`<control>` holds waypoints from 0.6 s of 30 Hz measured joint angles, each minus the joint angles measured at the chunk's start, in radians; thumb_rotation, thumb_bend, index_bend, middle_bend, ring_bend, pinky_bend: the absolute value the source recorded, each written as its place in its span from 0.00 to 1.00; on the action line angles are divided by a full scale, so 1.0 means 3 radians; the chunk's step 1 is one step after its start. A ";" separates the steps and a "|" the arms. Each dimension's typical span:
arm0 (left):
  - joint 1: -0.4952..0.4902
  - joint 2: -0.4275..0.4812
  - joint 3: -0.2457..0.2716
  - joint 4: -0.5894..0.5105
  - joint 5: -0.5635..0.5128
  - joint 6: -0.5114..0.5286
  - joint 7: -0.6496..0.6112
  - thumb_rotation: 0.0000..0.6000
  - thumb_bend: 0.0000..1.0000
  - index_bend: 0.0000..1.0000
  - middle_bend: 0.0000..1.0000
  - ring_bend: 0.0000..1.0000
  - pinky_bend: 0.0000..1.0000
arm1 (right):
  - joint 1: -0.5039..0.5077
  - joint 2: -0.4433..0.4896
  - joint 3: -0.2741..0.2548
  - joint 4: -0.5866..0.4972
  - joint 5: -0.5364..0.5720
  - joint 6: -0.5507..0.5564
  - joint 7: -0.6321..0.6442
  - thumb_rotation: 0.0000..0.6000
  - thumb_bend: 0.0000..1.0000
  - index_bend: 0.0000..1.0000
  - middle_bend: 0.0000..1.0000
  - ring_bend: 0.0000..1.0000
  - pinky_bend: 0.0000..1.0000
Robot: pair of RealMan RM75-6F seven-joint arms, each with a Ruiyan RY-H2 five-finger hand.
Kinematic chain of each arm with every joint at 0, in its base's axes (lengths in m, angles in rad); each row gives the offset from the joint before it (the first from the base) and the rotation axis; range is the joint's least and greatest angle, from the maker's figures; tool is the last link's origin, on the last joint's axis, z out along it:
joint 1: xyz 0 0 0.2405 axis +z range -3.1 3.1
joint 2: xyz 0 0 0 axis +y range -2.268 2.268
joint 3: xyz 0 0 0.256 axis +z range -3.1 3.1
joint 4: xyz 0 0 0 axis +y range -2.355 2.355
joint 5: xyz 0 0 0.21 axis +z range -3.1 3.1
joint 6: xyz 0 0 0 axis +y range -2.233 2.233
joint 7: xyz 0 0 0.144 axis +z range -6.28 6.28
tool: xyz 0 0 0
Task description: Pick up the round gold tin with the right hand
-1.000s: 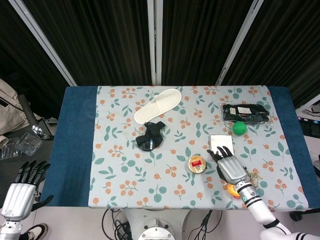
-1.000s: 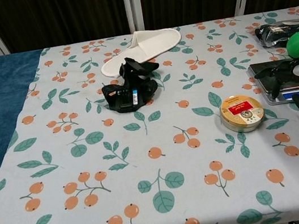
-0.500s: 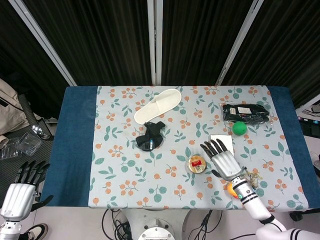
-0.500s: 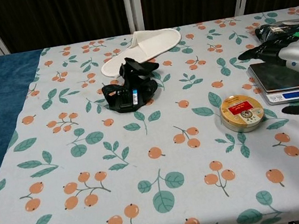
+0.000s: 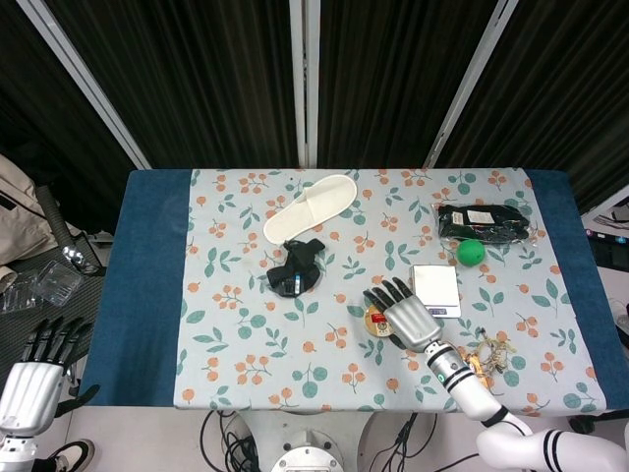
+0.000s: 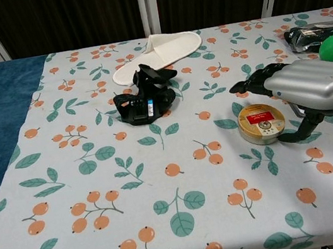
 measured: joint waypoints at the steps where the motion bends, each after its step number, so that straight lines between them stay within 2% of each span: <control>1: 0.0002 0.0001 -0.0001 0.0001 0.0001 0.0004 -0.0003 1.00 0.09 0.14 0.09 0.00 0.02 | 0.0016 -0.0014 -0.0005 -0.0002 0.0019 -0.0013 -0.0035 1.00 0.21 0.00 0.15 0.05 0.00; 4: 0.0009 0.0002 -0.0001 0.0010 0.0007 0.0023 -0.0013 1.00 0.09 0.14 0.09 0.00 0.02 | 0.0049 -0.0053 -0.0014 0.0000 0.0071 -0.0021 -0.0133 1.00 0.22 0.04 0.18 0.13 0.00; 9: 0.0017 0.0006 -0.0001 0.0015 0.0015 0.0039 -0.0024 1.00 0.09 0.14 0.08 0.00 0.02 | 0.0103 -0.0094 -0.0030 -0.0003 0.0185 -0.0036 -0.0223 1.00 0.25 0.19 0.26 0.21 0.07; 13: 0.0021 0.0002 0.0001 0.0030 0.0009 0.0036 -0.0035 1.00 0.09 0.14 0.08 0.00 0.02 | 0.0112 -0.0093 -0.0053 -0.0006 0.0195 -0.0002 -0.0224 1.00 0.27 0.35 0.36 0.29 0.12; 18: 0.0024 -0.0005 0.0000 0.0042 0.0015 0.0042 -0.0041 1.00 0.09 0.14 0.08 0.00 0.02 | 0.0102 -0.0094 -0.0062 -0.0005 0.0229 0.0077 -0.0253 1.00 0.30 0.41 0.41 0.33 0.16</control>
